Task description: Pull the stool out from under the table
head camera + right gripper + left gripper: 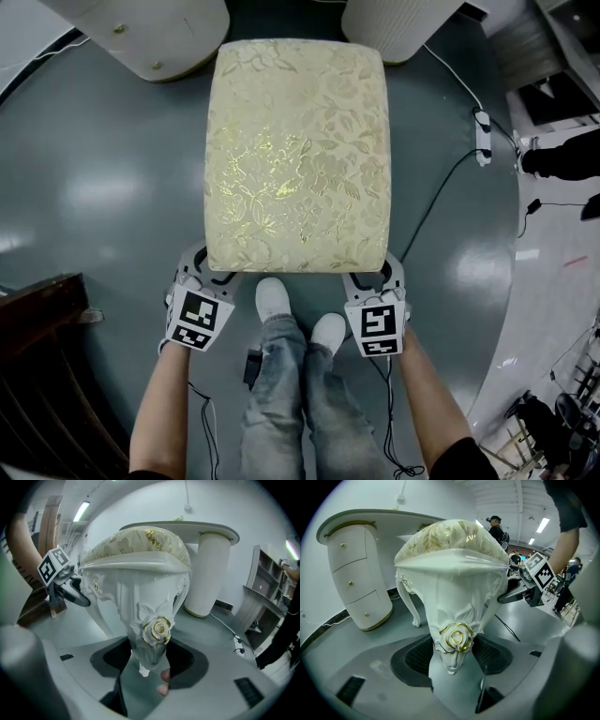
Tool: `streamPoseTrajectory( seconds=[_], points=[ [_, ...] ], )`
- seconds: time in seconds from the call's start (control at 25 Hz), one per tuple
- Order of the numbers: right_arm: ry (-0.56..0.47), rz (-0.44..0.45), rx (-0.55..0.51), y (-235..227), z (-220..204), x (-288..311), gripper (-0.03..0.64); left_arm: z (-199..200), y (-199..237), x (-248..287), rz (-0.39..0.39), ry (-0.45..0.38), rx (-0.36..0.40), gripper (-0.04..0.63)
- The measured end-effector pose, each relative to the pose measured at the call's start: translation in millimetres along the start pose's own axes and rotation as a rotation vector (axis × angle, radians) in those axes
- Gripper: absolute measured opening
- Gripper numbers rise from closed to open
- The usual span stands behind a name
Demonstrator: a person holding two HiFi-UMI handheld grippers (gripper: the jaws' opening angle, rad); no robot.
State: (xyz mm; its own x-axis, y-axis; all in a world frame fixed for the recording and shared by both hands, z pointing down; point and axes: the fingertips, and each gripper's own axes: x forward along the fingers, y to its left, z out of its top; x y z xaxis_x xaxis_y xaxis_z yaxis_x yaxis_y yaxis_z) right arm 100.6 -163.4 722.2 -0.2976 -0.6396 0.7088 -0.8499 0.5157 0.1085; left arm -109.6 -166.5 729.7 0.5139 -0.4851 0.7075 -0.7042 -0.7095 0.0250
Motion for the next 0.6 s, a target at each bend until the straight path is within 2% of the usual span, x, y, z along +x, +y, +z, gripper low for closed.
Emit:
streamPoseTrajectory(
  seconds=[0.2, 0.6],
  points=[
    [0.0, 0.004, 0.007, 0, 0, 0, 0.296, -1, 0, 1, -0.003, 0.01, -0.007, 0.261],
    [-0.006, 0.021, 0.086, 2, 5, -17, 0.307, -1, -5, -15, -0.013, 0.036, -0.041, 0.261]
  ],
)
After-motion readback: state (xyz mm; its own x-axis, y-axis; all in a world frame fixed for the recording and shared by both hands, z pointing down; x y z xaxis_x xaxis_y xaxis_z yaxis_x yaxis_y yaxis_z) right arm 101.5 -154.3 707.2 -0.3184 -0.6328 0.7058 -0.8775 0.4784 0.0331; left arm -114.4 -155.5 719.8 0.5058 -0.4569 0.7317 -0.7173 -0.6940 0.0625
